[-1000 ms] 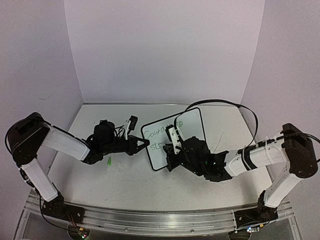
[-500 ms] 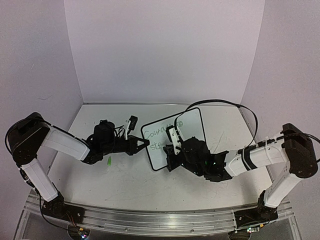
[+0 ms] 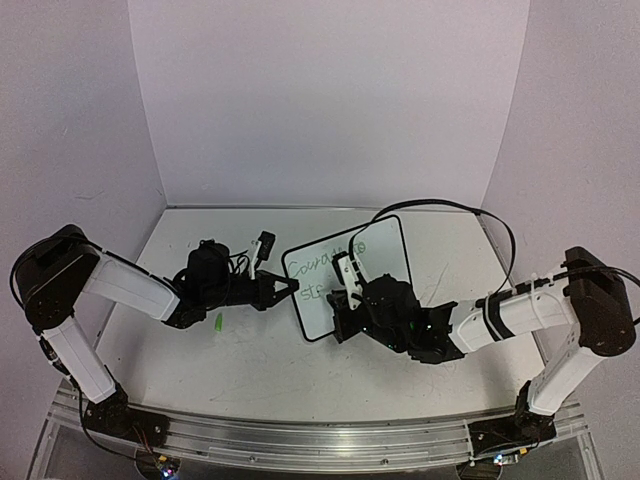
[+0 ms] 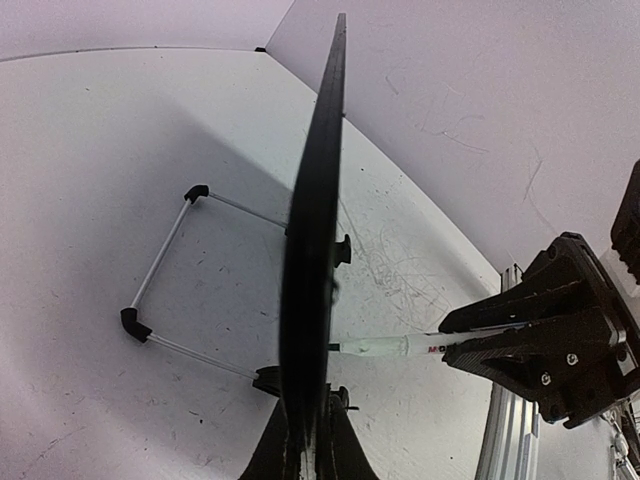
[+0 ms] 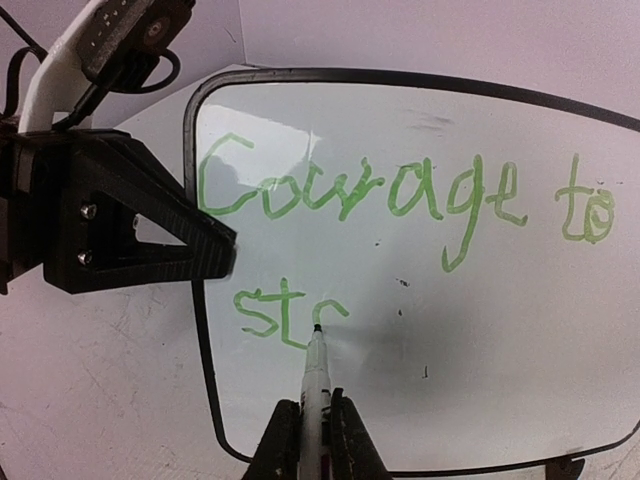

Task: Write a sentence on the whiteboard

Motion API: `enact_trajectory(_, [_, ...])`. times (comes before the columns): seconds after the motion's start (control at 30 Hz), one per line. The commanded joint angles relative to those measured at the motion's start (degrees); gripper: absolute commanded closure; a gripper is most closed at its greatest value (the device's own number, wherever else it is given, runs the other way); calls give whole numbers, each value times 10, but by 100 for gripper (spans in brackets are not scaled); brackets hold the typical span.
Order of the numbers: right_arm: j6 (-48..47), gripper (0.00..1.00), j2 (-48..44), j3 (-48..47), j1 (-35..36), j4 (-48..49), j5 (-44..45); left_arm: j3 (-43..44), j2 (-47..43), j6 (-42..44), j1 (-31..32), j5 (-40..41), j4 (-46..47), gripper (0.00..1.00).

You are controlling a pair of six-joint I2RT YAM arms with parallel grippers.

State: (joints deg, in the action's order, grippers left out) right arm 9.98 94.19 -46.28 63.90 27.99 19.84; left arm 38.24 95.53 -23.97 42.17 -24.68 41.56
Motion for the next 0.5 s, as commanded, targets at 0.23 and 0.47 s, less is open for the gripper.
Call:
enact_trajectory(0.23, [-4, 100, 8, 1, -3, -26, 18, 0, -13, 29, -1, 22, -31, 100])
enact_trajectory(0.47, [-6, 100, 4, 0, -4, -25, 43, 3, -10, 29, 0, 20, -32, 100])
